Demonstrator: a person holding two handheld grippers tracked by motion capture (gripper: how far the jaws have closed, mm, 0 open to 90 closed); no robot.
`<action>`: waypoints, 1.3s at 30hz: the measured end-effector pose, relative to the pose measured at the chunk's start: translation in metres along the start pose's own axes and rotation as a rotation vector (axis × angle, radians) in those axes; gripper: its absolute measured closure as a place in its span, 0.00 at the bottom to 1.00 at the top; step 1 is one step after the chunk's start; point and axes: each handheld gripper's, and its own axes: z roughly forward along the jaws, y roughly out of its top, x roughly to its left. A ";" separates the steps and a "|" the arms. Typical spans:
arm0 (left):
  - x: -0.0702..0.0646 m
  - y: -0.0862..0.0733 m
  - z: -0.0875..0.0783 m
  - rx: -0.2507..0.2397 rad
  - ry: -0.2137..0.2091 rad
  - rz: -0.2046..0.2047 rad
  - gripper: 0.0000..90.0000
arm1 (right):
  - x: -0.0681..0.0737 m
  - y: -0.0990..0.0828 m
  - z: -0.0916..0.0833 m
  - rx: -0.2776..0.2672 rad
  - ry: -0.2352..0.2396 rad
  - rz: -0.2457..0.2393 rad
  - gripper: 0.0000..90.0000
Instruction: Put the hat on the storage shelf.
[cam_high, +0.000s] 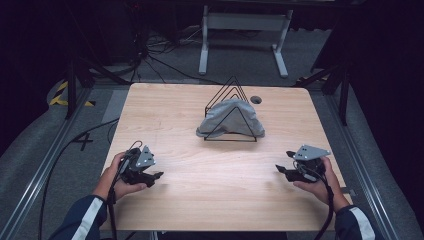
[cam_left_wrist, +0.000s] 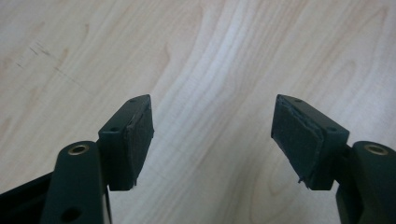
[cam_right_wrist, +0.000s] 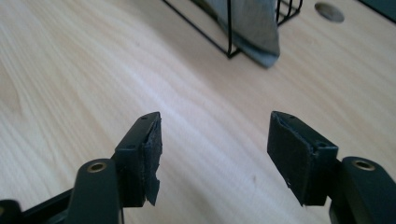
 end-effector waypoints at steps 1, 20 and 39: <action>-0.001 -0.005 0.000 -0.008 -0.010 -0.009 0.33 | 0.001 -0.006 0.000 0.009 0.004 0.006 0.39; -0.005 -0.050 0.016 -0.107 -0.093 -0.209 0.20 | -0.002 -0.066 0.003 0.005 0.037 0.219 0.20; -0.005 -0.049 0.017 -0.100 -0.089 -0.217 0.17 | -0.003 -0.064 0.005 0.013 0.028 0.232 0.17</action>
